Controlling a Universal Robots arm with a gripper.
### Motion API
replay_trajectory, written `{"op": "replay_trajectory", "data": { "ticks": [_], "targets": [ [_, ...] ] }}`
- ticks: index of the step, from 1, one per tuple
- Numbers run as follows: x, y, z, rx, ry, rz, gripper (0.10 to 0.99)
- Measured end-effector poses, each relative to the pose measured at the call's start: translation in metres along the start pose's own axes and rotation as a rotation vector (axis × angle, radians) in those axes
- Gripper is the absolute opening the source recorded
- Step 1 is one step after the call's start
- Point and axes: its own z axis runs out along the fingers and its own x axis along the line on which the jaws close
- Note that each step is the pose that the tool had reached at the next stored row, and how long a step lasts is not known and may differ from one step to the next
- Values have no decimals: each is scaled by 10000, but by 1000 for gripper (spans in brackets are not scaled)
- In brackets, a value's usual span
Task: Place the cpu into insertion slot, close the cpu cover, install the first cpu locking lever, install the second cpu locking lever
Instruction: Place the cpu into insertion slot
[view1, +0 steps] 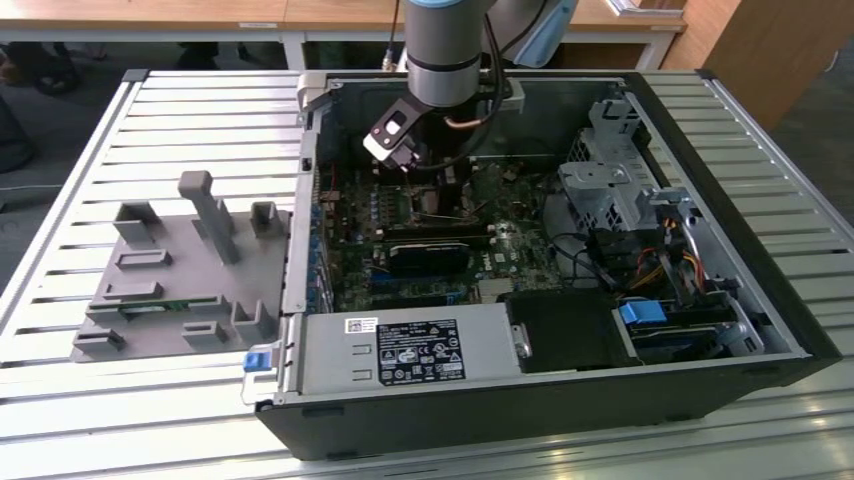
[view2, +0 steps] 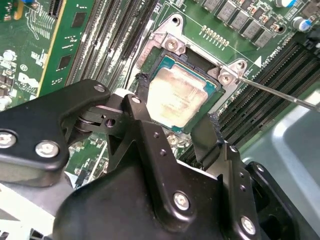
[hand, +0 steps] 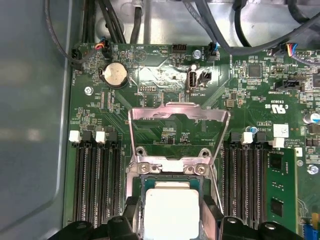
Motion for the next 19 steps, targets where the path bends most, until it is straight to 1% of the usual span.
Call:
{"op": "replay_trajectory", "data": {
  "ticks": [2,3,4,7,8,9,10,13,15,16,19],
  "targets": [
    [0,3,-24,5,1,0,596],
    [0,5,-36,11,1,-1,537],
    [0,7,-47,17,0,0,537],
    [0,11,-76,30,0,1,357],
    [0,12,-85,31,1,1,357],
    [0,13,-91,32,1,1,302],
    [0,13,-97,34,0,0,302],
    [0,14,-110,35,0,1,125],
    [1,15,-116,33,2,0,125],
    [1,15,-120,34,0,0,106],
    [0,16,-133,35,0,0,106]
  ]
}}
